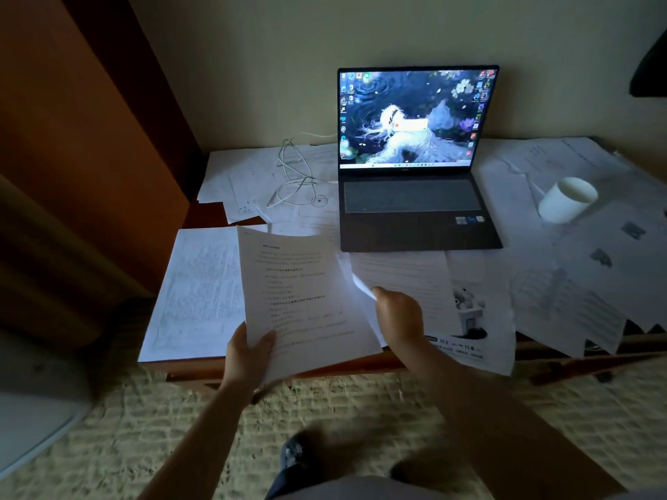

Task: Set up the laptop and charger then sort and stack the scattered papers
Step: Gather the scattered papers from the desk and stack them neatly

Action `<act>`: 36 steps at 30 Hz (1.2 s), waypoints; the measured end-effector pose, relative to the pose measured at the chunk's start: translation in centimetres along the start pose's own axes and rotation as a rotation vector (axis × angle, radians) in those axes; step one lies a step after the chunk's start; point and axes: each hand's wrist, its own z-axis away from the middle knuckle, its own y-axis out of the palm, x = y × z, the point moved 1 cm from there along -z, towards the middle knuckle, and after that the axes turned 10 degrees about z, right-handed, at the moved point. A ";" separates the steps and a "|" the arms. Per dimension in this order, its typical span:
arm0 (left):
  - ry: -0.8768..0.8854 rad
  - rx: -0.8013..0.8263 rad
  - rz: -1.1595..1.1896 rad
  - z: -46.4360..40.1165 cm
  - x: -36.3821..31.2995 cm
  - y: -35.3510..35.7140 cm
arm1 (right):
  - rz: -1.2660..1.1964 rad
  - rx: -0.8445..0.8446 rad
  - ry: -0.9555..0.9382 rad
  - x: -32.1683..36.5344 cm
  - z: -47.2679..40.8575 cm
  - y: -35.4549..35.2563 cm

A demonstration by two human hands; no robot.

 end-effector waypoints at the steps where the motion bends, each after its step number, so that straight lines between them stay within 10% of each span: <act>1: 0.007 0.004 -0.008 0.3 0.1 0.1 | -0.030 -0.003 -0.015 0.4 0.3 -0.2; 17: -0.029 0.070 0.133 3.6 1.7 -1.5 | -0.549 -0.002 -0.456 10.1 6.8 -4.9; 25: -0.381 0.054 0.600 4.7 1.2 -2.3 | -0.457 0.035 -0.604 10.5 9.5 -2.6; 36: -0.539 0.041 0.670 3.1 2.6 -2.1 | -0.525 0.327 -0.487 11.1 9.2 -1.0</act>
